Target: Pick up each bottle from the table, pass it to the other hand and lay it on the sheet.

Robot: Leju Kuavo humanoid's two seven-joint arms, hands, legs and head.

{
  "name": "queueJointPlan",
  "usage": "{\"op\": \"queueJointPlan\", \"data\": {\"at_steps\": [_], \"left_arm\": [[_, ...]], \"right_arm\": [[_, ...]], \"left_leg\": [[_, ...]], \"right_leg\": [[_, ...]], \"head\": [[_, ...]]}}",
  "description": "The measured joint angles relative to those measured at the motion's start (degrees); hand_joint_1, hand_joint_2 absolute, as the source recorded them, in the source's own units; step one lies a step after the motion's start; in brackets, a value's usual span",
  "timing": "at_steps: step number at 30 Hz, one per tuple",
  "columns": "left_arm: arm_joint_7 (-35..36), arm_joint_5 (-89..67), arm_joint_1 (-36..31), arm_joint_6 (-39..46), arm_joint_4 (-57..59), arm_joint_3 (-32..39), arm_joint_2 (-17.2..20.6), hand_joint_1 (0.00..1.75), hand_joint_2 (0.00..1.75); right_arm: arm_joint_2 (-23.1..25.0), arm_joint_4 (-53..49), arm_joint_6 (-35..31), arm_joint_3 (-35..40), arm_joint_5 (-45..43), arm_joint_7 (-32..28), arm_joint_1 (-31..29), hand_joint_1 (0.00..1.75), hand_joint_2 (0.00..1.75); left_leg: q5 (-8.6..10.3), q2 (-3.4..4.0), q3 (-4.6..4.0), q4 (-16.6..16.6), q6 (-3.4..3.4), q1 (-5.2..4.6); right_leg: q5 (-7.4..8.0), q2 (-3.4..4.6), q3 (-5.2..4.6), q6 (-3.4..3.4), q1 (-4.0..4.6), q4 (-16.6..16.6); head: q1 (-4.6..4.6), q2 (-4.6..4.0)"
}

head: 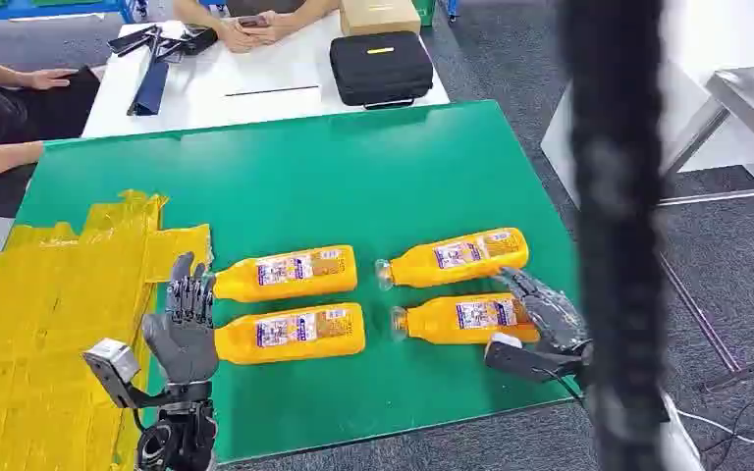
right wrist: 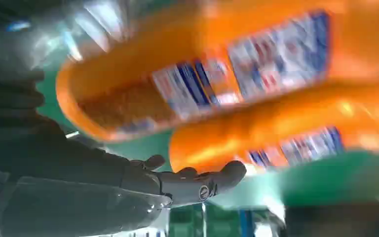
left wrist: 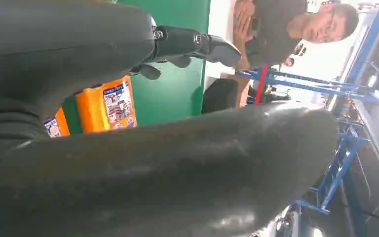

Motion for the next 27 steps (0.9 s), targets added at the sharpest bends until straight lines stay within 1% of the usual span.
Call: {"op": "queueJointPlan", "data": {"at_steps": [6,7,9,10,11,12,13,14,15,16,17,20,27], "left_arm": [[-0.37,0.48,0.21,0.02,0.04,0.07,0.0,0.0,0.0],[-0.42,0.48,0.31,0.02,0.04,0.09,0.0,0.0,0.0],[-0.52,0.55,0.51,0.02,0.04,0.13,0.02,0.0,0.0],[-0.57,0.61,0.56,0.02,0.04,0.13,0.04,0.0,0.0],[-0.66,0.79,0.57,0.02,0.04,0.15,0.07,0.0,0.0],[-0.83,1.09,0.58,0.02,0.04,0.22,0.11,0.0,0.0],[-0.9,1.16,0.58,0.02,0.04,0.28,0.18,0.0,0.0],[-0.94,1.25,0.58,0.02,0.04,0.33,0.22,0.0,0.0],[-0.98,1.33,0.58,0.02,0.04,0.39,0.26,0.0,0.0],[-1.03,1.42,0.57,0.02,0.04,0.46,0.31,0.0,0.0],[-1.05,1.51,0.57,0.02,0.04,0.52,0.33,0.0,0.0],[-1.16,1.57,0.57,0.0,0.09,0.63,0.46,0.0,0.0],[-1.25,1.57,0.57,-0.02,0.09,0.77,0.61,0.0,0.0]], "right_arm": [[-0.24,3.13,-0.17,0.67,1.6,1.08,-0.04,0.0,1.75],[-0.17,3.48,-0.17,0.79,2.02,1.21,-0.04,0.03,1.75],[0.04,4.27,-0.06,1.22,3.17,1.86,-0.37,0.03,1.75],[0.07,4.57,0.11,1.49,3.63,2.19,-0.55,0.4,1.75],[0.04,4.79,0.31,1.7,4.0,2.48,-0.79,1.68,1.75],[-0.02,5.12,0.55,1.9,4.2,2.72,-1.07,1.75,1.75],[-0.09,5.36,0.72,1.99,4.31,2.8,-1.31,1.71,1.75],[-0.13,5.6,0.9,2.08,4.33,2.83,-1.56,1.75,1.75],[-0.15,5.91,1.18,2.27,4.37,2.89,-1.84,1.75,1.75],[-0.24,6.21,1.4,2.4,4.42,2.96,-2.23,1.71,1.75],[-0.28,6.56,1.86,2.51,4.44,3.04,-2.47,1.75,1.75],[-0.61,7.74,2.82,2.88,4.72,3.31,-3.39,1.73,1.75],[-0.9,8.49,3.19,2.99,4.4,3.7,-3.82,1.75,1.75]], "left_leg": [[0.0,-0.01,-0.01,0.0,0.0,0.01],[0.0,-0.01,-0.01,0.0,0.0,0.01],[0.0,-0.01,0.02,0.0,0.0,0.01],[0.0,-0.01,0.04,0.0,0.0,0.01],[0.0,-0.01,0.07,0.0,0.0,0.01],[0.0,-0.01,0.1,0.0,0.0,0.0],[0.0,-0.01,0.11,0.0,0.0,0.0],[0.0,-0.01,0.14,0.0,0.0,0.0],[-0.01,-0.01,0.17,0.0,0.0,0.0],[-0.01,-0.01,0.2,0.0,0.0,0.0],[-0.02,-0.01,0.23,0.0,0.01,0.0],[-0.02,-0.02,0.31,0.0,0.02,0.0],[-0.06,-0.03,0.55,0.0,0.04,0.0]], "right_leg": [[-0.01,0.0,-0.01,0.0,0.01,0.0],[-0.01,0.0,0.0,0.0,0.01,0.0],[-0.01,0.0,0.02,0.0,0.01,0.0],[-0.01,0.0,0.03,0.0,0.01,0.0],[-0.02,0.0,0.05,0.0,0.01,0.0],[-0.02,0.0,0.08,0.0,0.0,0.0],[-0.02,0.0,0.1,0.0,0.0,-0.01],[-0.02,0.0,0.13,0.0,0.0,-0.01],[-0.02,0.0,0.16,0.0,0.0,-0.01],[-0.02,0.0,0.18,0.01,0.0,-0.01],[-0.02,0.0,0.21,0.01,0.0,-0.01],[-0.02,0.0,0.28,0.01,0.0,-0.02],[-0.12,0.0,0.53,0.13,0.0,-0.02]], "head": [[0.0,0.0],[0.0,0.0],[0.0,0.0],[0.02,0.0],[0.0,0.0],[0.02,0.0],[0.0,0.0],[0.02,0.0],[0.02,0.0],[0.0,0.0],[0.0,0.0],[0.0,0.0],[0.0,0.0]]}}
